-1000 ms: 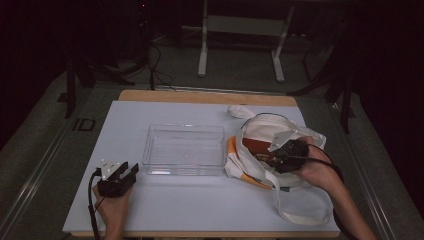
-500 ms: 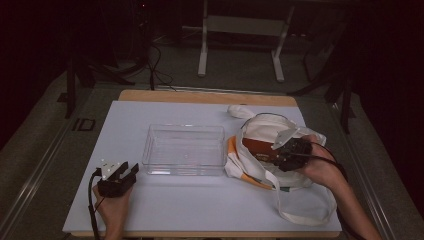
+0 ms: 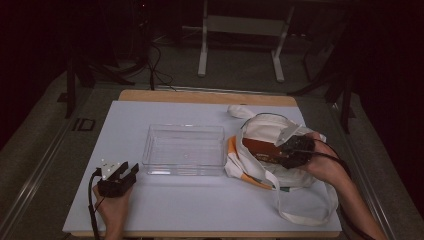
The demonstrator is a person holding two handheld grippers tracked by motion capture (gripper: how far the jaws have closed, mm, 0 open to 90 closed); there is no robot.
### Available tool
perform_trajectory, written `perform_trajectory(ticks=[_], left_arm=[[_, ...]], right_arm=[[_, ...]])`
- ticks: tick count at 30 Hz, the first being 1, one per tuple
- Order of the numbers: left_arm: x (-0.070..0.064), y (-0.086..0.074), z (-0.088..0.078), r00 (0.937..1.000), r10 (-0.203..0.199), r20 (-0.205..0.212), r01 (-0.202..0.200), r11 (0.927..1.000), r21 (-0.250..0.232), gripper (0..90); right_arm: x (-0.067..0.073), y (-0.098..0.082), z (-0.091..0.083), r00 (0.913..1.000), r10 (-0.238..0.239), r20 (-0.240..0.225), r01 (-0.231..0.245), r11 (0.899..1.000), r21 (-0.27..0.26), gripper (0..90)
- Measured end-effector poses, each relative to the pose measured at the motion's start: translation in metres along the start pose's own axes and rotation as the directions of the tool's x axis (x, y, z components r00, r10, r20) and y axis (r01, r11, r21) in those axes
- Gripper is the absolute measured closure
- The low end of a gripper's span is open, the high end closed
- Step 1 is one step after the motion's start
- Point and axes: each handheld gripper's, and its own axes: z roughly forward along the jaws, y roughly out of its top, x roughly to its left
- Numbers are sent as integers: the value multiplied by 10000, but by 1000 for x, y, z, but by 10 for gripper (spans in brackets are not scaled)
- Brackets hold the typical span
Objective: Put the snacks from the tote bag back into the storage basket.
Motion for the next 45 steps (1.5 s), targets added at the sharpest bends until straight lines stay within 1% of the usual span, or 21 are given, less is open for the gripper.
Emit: perform_trajectory(ticks=[8,16,20,24,27,30,35,39,42,45], left_arm=[[0,0,0,10000,-22,26,22,10000,-35,582],[0,0,0,10000,-54,43,54,9999,-87,582],[0,0,0,10000,-56,41,56,9999,-86,581],[0,0,0,10000,-53,38,54,9999,-87,581],[0,0,0,10000,-58,40,58,9999,-87,581],[0,0,0,10000,-52,37,52,9999,-91,581],[0,0,0,10000,-46,35,46,10000,-77,580],[0,0,0,10000,-51,33,51,10000,-81,580],[0,0,0,10000,-54,33,54,10000,-81,580],[0,0,0,10000,-62,32,62,9999,-89,580]], right_arm=[[-6,-3,-1,10000,37,-1,-37,10000,-5,479],[-12,-7,5,10000,53,-77,-51,9996,288,477],[-16,-10,6,9998,189,-90,-185,9989,433,476],[-19,-12,7,9997,226,-81,-222,9983,532,466],[-22,-13,9,9997,228,-117,-219,9971,726,457],[-24,-14,9,9995,252,-165,-239,9967,773,451],[-27,-14,11,9993,223,-286,-196,9956,920,434],[-29,-14,15,9989,101,-468,-48,9939,1103,400],[-30,-14,18,9986,-60,-523,124,9923,1235,383],[-32,-14,19,9984,-32,-556,103,9918,1277,368]])
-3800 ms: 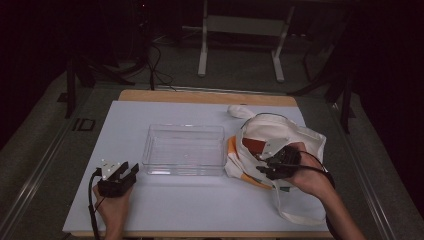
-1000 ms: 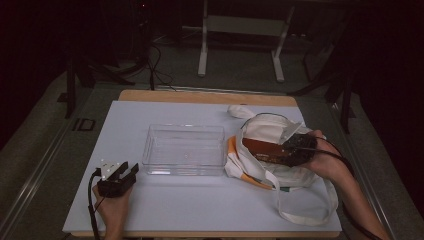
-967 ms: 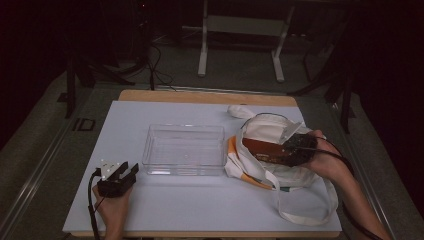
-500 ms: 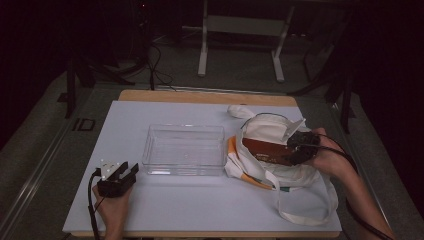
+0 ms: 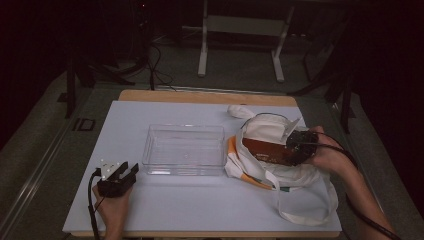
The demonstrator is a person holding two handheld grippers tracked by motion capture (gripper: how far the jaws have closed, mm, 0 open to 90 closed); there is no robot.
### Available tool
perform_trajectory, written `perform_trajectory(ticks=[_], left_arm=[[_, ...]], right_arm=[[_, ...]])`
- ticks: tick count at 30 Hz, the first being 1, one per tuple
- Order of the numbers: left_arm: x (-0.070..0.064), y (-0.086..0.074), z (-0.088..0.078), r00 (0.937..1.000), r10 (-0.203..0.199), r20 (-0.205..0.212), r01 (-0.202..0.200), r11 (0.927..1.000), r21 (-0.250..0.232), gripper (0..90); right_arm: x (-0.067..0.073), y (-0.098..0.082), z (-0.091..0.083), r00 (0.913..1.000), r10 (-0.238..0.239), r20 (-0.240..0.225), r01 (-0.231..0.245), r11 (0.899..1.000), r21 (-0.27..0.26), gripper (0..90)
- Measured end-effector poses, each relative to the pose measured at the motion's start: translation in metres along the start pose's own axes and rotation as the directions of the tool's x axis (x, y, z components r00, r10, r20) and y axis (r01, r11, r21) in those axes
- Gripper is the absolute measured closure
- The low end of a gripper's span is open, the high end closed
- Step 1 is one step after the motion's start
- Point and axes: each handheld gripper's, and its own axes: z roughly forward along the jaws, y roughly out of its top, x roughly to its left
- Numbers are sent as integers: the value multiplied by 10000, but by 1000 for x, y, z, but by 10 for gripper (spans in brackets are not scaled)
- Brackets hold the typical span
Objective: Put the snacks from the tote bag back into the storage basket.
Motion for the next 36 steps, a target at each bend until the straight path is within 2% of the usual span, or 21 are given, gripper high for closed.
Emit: perform_trajectory(ticks=[14,20,29,33,36], left_arm=[[0,0,0,10000,17,3,-17,10000,18,579],[0,0,0,10000,12,4,-12,10000,15,578],[0,0,0,10000,19,6,-19,10000,34,578],[0,0,0,10000,26,5,-26,10000,40,578],[0,0,0,10000,13,5,-13,10000,24,579]], right_arm=[[-10,2,15,9996,127,-245,-116,9991,412,345],[-13,4,21,9990,140,-423,-118,9985,526,275],[-22,4,31,9977,332,-586,-281,9959,857,256],[-26,4,36,9977,255,-625,-180,9929,1179,252],[-29,4,38,9956,306,-885,-188,9913,1304,256]])
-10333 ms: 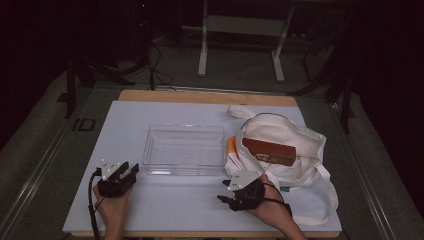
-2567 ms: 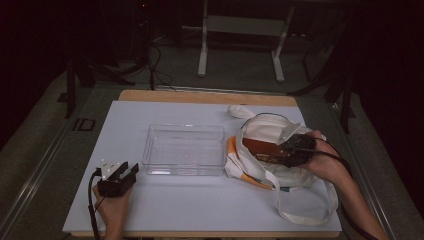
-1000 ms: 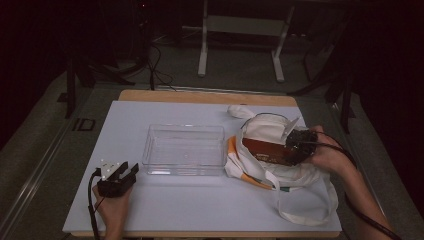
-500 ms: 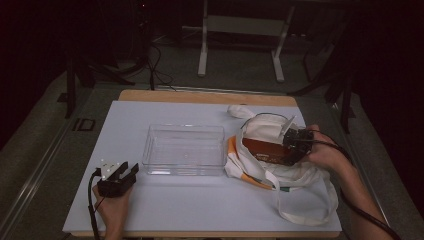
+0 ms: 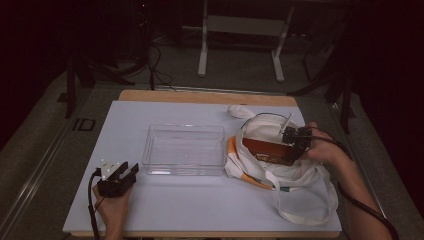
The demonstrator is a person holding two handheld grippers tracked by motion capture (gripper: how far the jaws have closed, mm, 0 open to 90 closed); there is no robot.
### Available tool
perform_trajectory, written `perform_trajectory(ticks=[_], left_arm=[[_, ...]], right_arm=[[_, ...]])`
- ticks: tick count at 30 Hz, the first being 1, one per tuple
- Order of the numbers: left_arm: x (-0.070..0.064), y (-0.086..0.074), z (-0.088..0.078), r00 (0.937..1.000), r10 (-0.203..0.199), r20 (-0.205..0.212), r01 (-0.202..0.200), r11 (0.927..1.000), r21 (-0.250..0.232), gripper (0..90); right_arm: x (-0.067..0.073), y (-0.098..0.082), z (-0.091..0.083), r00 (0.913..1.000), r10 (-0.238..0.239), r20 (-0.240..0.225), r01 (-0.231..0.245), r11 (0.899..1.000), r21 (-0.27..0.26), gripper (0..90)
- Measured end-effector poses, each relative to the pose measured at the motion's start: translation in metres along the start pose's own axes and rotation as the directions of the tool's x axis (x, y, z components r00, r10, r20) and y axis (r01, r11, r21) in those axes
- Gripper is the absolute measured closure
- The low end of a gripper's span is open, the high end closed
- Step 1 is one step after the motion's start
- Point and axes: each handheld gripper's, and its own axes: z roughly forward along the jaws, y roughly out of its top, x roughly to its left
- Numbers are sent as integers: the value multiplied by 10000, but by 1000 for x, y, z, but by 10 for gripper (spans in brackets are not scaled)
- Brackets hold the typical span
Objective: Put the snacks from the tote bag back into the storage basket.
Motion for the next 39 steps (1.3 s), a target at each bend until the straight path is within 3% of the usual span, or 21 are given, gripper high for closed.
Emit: perform_trajectory(ticks=[8,15,23,27,39], left_arm=[[0,0,0,10000,-7,18,7,10000,-7,577],[0,0,0,10000,15,-2,-15,10000,2,577],[0,0,0,10000,13,-2,-13,10000,2,574],[0,0,0,10000,-12,-6,12,10000,-21,573],[0,0,0,10000,-6,1,6,10000,-34,573]], right_arm=[[-4,0,10,9983,-292,-500,311,9989,360,339],[-1,1,1,9944,-512,-928,556,9974,451,401],[1,2,7,9876,-502,-1489,606,9960,663,391],[3,7,20,9883,-731,-1342,888,9894,1149,383],[2,10,41,9870,-319,-1574,494,9929,1083,392]])
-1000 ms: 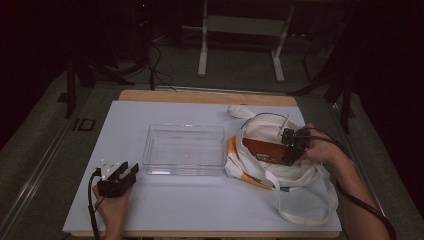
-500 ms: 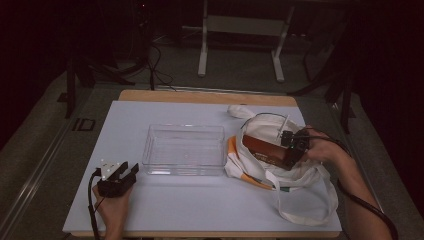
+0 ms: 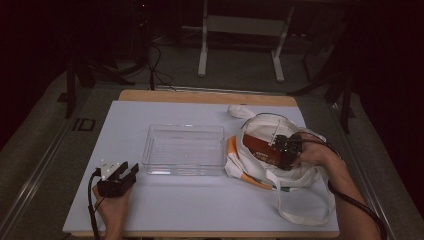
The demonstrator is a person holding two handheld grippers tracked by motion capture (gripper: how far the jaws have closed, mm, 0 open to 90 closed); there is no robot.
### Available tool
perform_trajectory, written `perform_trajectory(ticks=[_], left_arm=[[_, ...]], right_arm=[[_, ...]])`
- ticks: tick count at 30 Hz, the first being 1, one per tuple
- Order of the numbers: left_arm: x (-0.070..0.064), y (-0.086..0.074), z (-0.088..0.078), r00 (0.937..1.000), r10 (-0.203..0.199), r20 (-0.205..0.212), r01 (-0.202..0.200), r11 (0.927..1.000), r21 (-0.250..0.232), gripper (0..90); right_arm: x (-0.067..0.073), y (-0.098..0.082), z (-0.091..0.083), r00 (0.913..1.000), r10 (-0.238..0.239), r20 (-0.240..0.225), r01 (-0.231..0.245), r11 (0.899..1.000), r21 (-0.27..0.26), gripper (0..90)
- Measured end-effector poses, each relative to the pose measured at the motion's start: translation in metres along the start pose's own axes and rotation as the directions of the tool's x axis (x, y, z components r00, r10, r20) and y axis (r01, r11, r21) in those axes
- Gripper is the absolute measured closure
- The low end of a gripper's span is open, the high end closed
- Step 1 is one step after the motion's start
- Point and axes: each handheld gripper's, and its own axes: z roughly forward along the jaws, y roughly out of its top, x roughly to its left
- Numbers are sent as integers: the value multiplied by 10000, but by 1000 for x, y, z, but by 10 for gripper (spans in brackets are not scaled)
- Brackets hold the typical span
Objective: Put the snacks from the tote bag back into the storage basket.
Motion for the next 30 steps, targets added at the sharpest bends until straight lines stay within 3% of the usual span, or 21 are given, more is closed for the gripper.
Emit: perform_trajectory(ticks=[3,8,17,24,30], left_arm=[[0,0,0,10000,-19,-2,19,10000,3,573],[0,0,0,10000,-45,1,45,10000,12,572],[0,0,0,10000,-42,0,42,10000,7,572],[0,0,0,10000,-43,-3,43,10000,8,571],[0,0,0,10000,-45,-1,45,10000,4,572]], right_arm=[[-2,-1,3,9998,162,-134,-162,9999,9,380],[0,-2,4,10000,-50,81,50,10000,-16,421],[1,-3,-2,9998,-206,-56,206,9998,41,428],[1,-8,-12,9999,-130,64,133,9985,-522,430],[0,-14,-21,9998,-113,144,123,9976,-680,430]])
